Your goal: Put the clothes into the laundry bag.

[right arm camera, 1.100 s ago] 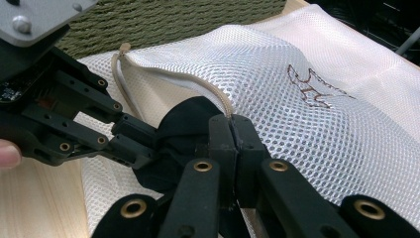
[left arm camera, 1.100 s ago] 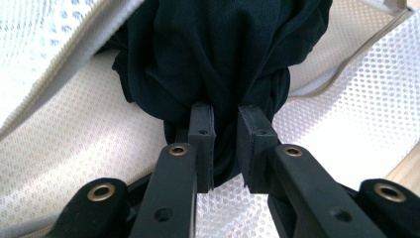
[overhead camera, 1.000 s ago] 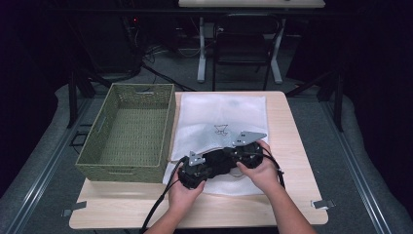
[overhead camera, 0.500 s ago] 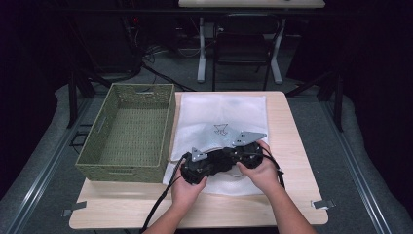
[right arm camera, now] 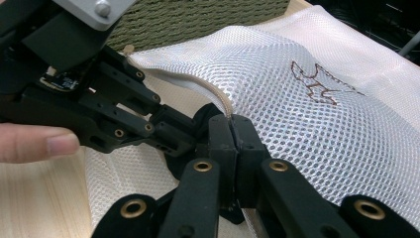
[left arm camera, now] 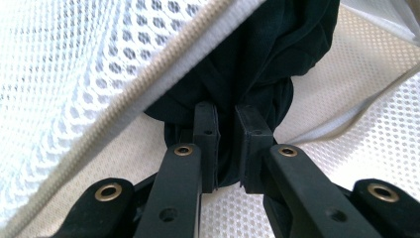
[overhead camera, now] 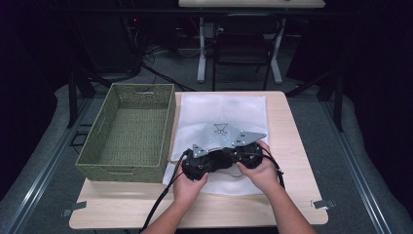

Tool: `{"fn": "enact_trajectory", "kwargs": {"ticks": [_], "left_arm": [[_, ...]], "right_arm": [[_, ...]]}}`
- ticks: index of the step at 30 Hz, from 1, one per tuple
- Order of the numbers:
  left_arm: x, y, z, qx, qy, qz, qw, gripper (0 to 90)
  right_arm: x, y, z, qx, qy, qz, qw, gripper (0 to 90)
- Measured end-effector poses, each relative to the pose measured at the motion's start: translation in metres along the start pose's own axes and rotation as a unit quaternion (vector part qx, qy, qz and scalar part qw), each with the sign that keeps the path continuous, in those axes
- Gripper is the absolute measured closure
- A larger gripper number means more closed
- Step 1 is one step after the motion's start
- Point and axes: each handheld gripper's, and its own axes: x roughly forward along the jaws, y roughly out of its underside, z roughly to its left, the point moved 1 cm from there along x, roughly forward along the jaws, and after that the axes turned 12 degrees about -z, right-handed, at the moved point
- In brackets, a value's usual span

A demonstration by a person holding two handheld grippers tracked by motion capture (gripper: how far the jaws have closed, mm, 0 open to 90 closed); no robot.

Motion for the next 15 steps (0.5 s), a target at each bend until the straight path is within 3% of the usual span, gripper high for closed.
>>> {"fn": "enact_trajectory", "kwargs": {"ticks": [9, 15], "left_arm": [[0.006, -0.0025, 0.0047, -0.014, -0.007, -0.008, 0.9998, 81.4], [0.0066, -0.0027, 0.0049, -0.008, -0.007, -0.01, 0.9999, 79.2]], "right_arm": [[0.0006, 0.0, 0.0006, -0.001, -0.001, 0.001, 1.0, 89.1], [0.0002, 0.0001, 0.0001, 0.0, -0.001, -0.001, 1.0, 89.1]]}}
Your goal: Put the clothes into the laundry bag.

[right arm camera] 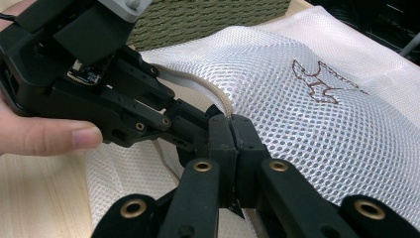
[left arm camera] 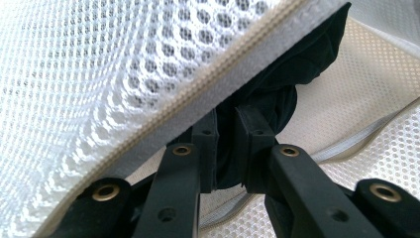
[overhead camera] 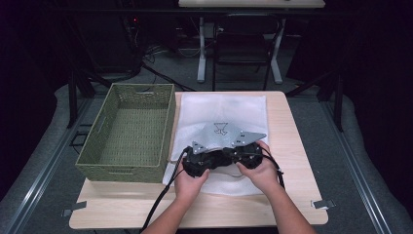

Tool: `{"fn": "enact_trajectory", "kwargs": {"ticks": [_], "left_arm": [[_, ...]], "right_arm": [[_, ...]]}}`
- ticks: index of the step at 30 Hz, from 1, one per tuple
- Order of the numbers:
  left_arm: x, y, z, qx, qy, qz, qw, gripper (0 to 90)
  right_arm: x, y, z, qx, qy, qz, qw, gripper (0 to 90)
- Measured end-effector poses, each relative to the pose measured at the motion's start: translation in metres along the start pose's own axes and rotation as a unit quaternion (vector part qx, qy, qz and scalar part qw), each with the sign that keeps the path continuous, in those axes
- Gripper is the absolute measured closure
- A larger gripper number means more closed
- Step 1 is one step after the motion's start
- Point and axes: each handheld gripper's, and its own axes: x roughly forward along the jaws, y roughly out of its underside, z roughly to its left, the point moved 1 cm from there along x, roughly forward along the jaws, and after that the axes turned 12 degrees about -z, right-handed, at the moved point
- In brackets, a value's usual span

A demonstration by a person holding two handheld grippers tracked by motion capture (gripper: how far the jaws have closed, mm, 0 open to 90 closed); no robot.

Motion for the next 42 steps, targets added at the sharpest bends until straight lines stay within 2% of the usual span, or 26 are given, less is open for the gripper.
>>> {"fn": "enact_trajectory", "kwargs": {"ticks": [6, 8, 10, 13, 19, 26, 28, 29, 33, 42], "left_arm": [[-0.009, 0.0, -0.001, 0.002, 0.008, -0.005, 1.0, 69.8], [-0.013, 0.0, -0.003, -0.003, 0.014, -0.01, 0.9998, 67.8], [-0.017, 0.001, -0.004, 0.003, 0.017, -0.008, 0.9998, 66.1], [-0.022, 0.002, -0.006, -0.001, 0.025, -0.009, 0.9996, 63.5], [-0.027, 0.006, -0.007, 0.009, 0.025, -0.001, 0.9997, 61.5], [-0.024, 0.017, -0.005, 0.001, 0.019, 0.01, 0.9998, 58.9], [-0.022, 0.02, -0.005, 0.001, 0.007, 0.013, 0.9999, 58.5], [-0.021, 0.02, -0.003, 0.001, 0.015, 0.019, 0.9997, 58.2], [-0.018, 0.024, -0.003, 0.004, 0.008, 0.023, 0.9997, 56.4], [-0.013, 0.028, -0.004, -0.001, 0.01, 0.034, 0.9994, 53.6]], "right_arm": [[-0.001, 0.0, -0.001, 0.003, 0.001, -0.002, 1.0, 89.1], [-0.001, 0.0, -0.002, 0.003, 0.002, -0.003, 1.0, 89.0], [-0.001, 0.0, -0.002, 0.003, 0.002, -0.004, 1.0, 89.0], [-0.001, 0.0, -0.002, 0.005, 0.002, -0.004, 1.0, 89.0], [-0.001, 0.0, -0.002, 0.004, 0.003, -0.004, 1.0, 89.0], [-0.001, 0.0, -0.002, 0.003, 0.002, -0.004, 1.0, 88.9], [-0.001, 0.0, -0.002, 0.003, 0.002, -0.004, 1.0, 88.9], [-0.001, 0.0, -0.002, 0.003, 0.002, -0.004, 1.0, 88.9], [-0.001, 0.0, -0.002, 0.003, 0.002, -0.004, 1.0, 88.9], [-0.001, 0.0, -0.001, 0.002, 0.002, -0.003, 1.0, 88.9]]}}
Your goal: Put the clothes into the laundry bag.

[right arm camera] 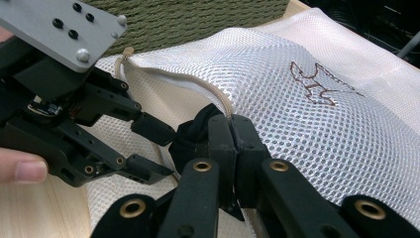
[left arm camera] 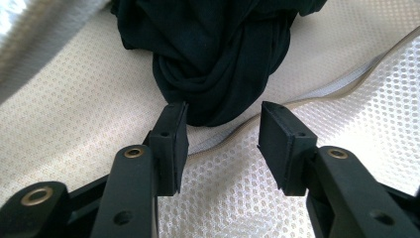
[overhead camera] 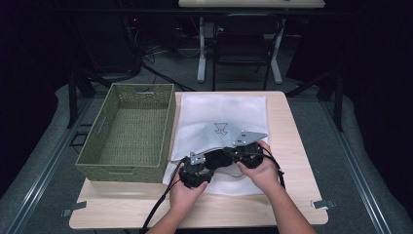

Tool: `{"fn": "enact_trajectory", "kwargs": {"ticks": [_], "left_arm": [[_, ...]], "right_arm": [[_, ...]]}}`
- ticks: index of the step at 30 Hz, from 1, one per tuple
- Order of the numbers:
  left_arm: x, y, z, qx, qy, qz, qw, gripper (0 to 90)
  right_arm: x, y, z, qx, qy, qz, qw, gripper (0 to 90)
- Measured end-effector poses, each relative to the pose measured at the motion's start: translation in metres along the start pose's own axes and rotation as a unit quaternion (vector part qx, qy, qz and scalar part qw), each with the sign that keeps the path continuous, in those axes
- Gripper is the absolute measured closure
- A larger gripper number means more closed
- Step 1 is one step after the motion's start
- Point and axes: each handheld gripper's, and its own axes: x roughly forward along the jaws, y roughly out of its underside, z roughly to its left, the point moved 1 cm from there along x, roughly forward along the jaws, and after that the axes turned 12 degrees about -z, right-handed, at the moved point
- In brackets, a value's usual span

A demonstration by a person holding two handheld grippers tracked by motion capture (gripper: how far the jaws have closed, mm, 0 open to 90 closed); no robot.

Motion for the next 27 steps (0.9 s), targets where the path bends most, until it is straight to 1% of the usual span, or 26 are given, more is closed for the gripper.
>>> {"fn": "enact_trajectory", "kwargs": {"ticks": [1, 2, 5, 6, 7, 10, 12, 14, 17, 24, 27], "left_arm": [[0.001, 0.0006, -0.0003, -0.002, -0.002, -0.002, 1.0, 52.6], [0.0013, 0.0007, -0.0004, -0.005, -0.001, 0.001, 1.0, 52.4], [0.0034, 0.0019, 0.0003, -0.003, -0.006, 0.001, 1.0, 51.6], [0.0032, 0.0018, 0.0009, -0.003, -0.002, 0.009, 1.0, 51.2], [0.0043, 0.0026, 0.0002, -0.005, -0.004, 0.006, 1.0, 51.0], [0.006, 0.0036, 0.0004, -0.001, -0.008, 0.01, 0.9999, 52.1], [0.0065, 0.0039, 0.0001, -0.001, -0.011, 0.01, 0.9999, 55.2], [0.0062, 0.0038, 0.0005, 0.004, -0.015, 0.01, 0.9998, 61.8], [0.006, 0.0036, 0.0011, 0.002, -0.014, 0.012, 0.9998, 69.1], [0.0056, 0.0034, 0.0004, 0.003, -0.011, 0.011, 0.9999, 81.2], [0.0058, 0.0031, 0.0001, 0.003, -0.011, 0.011, 0.9999, 83.5]], "right_arm": [[0.0, 0.0, 0.0, 0.0, 0.0, 0.0, 1.0, 88.8], [0.0, 0.0, 0.0, 0.0, 0.0, 0.0, 1.0, 88.8], [0.0001, 0.0, 0.0003, 0.0, 0.0, 0.0, 1.0, 88.8], [0.0002, 0.0, 0.0004, -0.001, 0.0, 0.0, 1.0, 88.8], [0.0003, 0.0, 0.0005, -0.001, 0.0, 0.0, 1.0, 88.8], [0.0005, 0.0, 0.0006, 0.0, 0.0, 0.0, 1.0, 88.8], [0.0005, 0.0, 0.0007, -0.001, 0.001, 0.0, 1.0, 88.8], [0.0005, 0.0, 0.0008, -0.001, 0.0, 0.0, 1.0, 88.8], [0.0006, 0.0, 0.0008, -0.001, 0.0, 0.0, 1.0, 88.8], [0.001, 0.0, 0.0011, -0.003, -0.001, 0.0, 1.0, 88.8], [0.0011, 0.0, 0.0012, -0.002, 0.0, 0.0, 1.0, 88.8]]}}
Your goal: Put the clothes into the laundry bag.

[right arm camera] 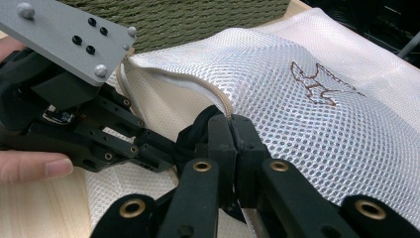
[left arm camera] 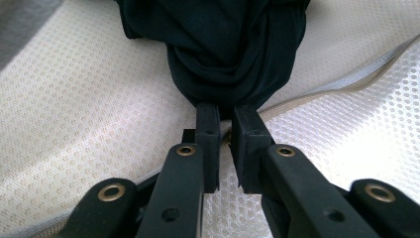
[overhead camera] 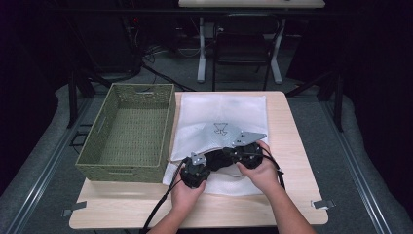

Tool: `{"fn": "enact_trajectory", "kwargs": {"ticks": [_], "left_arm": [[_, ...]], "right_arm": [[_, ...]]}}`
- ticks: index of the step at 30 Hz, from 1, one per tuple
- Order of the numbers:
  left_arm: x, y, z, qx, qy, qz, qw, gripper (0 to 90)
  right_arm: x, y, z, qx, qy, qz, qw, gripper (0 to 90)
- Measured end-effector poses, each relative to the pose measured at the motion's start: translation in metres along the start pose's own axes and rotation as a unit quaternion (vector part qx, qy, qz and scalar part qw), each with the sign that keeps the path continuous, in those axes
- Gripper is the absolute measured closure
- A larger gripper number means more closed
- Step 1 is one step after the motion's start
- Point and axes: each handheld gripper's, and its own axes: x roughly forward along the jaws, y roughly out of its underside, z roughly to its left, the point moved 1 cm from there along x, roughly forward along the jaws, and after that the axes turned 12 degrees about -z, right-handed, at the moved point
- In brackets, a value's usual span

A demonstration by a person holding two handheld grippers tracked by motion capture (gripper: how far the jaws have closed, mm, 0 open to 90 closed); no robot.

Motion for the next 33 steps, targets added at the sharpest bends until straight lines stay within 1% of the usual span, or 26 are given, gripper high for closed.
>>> {"fn": "enact_trajectory", "kwargs": {"ticks": [3, 5, 6, 14, 15, 18, 19, 22, 23, 25, 30, 31, 33], "left_arm": [[0.001, 0.0, -0.001, -0.003, -0.004, -0.004, 1.0, 84.2], [0.001, -0.002, 0.0, 0.001, -0.002, -0.002, 1.0, 84.4], [0.001, -0.002, -0.001, -0.002, -0.002, -0.003, 1.0, 84.4], [0.005, -0.009, -0.001, -0.003, -0.003, -0.008, 1.0, 84.3], [0.006, -0.01, -0.001, -0.006, -0.003, -0.008, 0.9999, 84.3], [0.007, -0.011, -0.001, -0.005, -0.003, -0.007, 1.0, 84.3], [0.008, -0.011, -0.001, -0.006, -0.005, -0.01, 0.9999, 84.4], [0.008, -0.014, -0.001, -0.004, -0.004, -0.007, 1.0, 84.4], [0.009, -0.014, -0.001, -0.007, -0.005, -0.009, 0.9999, 84.4], [0.01, -0.016, -0.001, -0.004, -0.005, -0.01, 0.9999, 84.6], [0.012, -0.019, -0.001, -0.006, -0.002, -0.013, 0.9999, 86.4], [0.013, -0.02, -0.001, -0.009, -0.001, -0.015, 0.9998, 86.9], [0.013, -0.021, 0.0, -0.005, -0.002, -0.016, 0.9999, 87.7]], "right_arm": [[0.0, 0.0, 0.0, 0.0, 0.0, 0.0, 1.0, 88.8], [0.0, 0.0, 0.001, 0.001, 0.0, 0.0, 1.0, 88.8], [0.0, 0.0, 0.001, 0.001, 0.0, 0.0, 1.0, 88.8], [0.0, 0.0, 0.001, 0.001, -0.001, 0.001, 1.0, 88.8], [0.0, 0.0, 0.001, 0.001, -0.001, 0.001, 1.0, 88.8], [0.0, 0.0, 0.001, 0.0, -0.001, 0.001, 1.0, 88.8], [0.0, 0.0, 0.001, 0.0, -0.002, 0.001, 1.0, 88.8], [0.0, 0.0, 0.001, 0.001, -0.002, 0.0, 1.0, 88.8], [0.0, 0.0, 0.002, 0.001, -0.001, 0.001, 1.0, 88.8], [0.0, 0.0, 0.002, 0.001, -0.002, 0.001, 1.0, 88.8], [0.0, 0.0, 0.002, 0.001, -0.002, 0.0, 1.0, 88.8], [0.0, 0.0, 0.001, 0.001, -0.002, 0.0, 1.0, 88.8], [0.0, 0.0, 0.001, 0.001, -0.002, 0.0, 1.0, 88.8]]}}
